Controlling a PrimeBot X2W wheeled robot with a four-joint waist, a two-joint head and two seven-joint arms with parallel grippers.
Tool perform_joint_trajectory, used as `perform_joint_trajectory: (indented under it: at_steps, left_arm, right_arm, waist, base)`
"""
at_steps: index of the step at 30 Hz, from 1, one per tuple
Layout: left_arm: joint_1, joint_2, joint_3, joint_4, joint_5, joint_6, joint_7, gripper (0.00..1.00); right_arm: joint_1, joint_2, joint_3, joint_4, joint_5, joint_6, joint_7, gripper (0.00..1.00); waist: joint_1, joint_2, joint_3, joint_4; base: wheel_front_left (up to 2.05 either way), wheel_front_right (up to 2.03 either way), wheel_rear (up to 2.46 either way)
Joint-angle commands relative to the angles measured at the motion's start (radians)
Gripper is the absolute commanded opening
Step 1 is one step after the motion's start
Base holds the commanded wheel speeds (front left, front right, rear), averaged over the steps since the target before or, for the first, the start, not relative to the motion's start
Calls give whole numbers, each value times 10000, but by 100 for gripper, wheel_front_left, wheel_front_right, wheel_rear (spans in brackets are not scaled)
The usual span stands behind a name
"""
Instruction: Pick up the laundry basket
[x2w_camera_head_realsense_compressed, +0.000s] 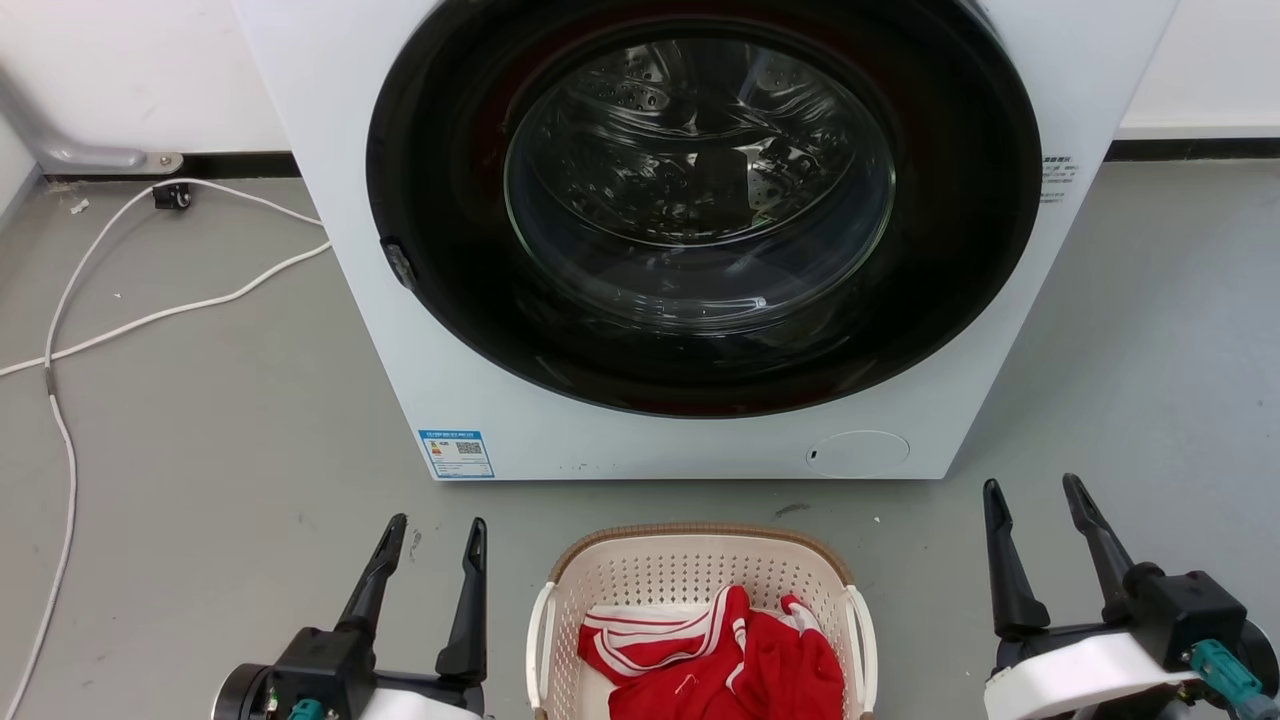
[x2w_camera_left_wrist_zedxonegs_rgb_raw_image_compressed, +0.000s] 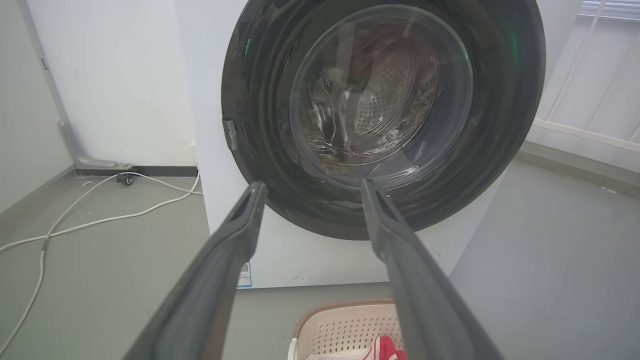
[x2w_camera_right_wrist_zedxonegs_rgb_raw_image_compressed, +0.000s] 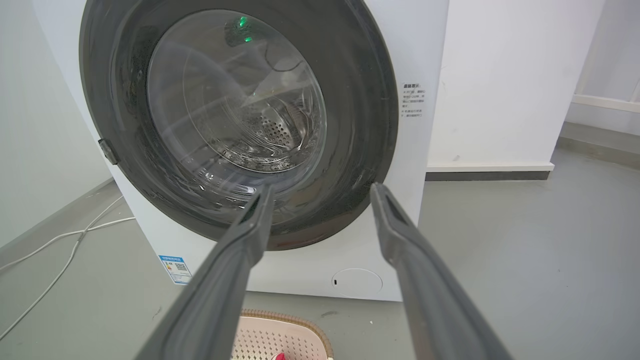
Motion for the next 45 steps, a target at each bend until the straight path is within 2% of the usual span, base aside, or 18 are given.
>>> perform_joint_trajectory:
  at_steps: [1,22,28,37,45]
  left_arm:
    - [97,-15,-40,-57,217,-53,-81,100]
    - [-85,-16,-99,20,61,-3,-97,100]
    - [-257,-15,-62,167,157,158,-97,100]
    - [-1189,-12,138,1170,73,119,-97,100]
    - [-3133,173,510,3310,272,-72,-97,100]
  right_arm:
    - [-52,-24,20,19,-272,-3,-99,100]
    - [-261,-25,-1,109,-407,-3,-103,100]
    - [-334,-25,-29,96,-446,-3,-103,100]
    - [-1256,-23,35,899,-553,-3,-99,100]
    - [-3001,-25,149,2524,-572,-3,326,100]
  waist:
    - [0,0,8,-12]
    - [0,0,221,-32]
    - [0,0,538,-25]
    - [0,0,2120,-143]
    - [0,0,4198,-252]
  base:
    - [0,0,0]
    - [0,0,0]
    - [0,0,0]
    - [0,0,0]
    - [0,0,0]
